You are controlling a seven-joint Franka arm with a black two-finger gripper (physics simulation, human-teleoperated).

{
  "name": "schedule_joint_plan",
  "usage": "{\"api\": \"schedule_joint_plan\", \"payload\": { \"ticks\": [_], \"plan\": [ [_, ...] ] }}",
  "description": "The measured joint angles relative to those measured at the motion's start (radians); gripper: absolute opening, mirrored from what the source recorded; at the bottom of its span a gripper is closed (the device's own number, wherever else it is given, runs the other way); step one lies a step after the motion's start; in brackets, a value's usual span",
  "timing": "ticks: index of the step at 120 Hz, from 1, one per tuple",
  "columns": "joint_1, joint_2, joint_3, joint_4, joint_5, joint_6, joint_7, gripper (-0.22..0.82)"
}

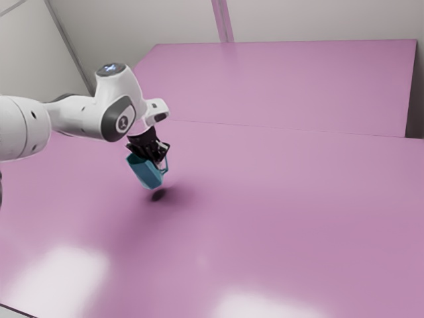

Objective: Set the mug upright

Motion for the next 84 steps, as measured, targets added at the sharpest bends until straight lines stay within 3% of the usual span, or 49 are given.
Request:
{"api": "schedule_joint_plan", "payload": {
  "ticks": [75, 84],
  "plan": [
    [-0.004, 0.043, -0.001, -0.068, -0.012, 0.05, -0.101, -0.18],
    [-0.003, 0.046, -0.002, -0.067, -0.019, 0.048, -0.101, -0.02]
  ]
}}
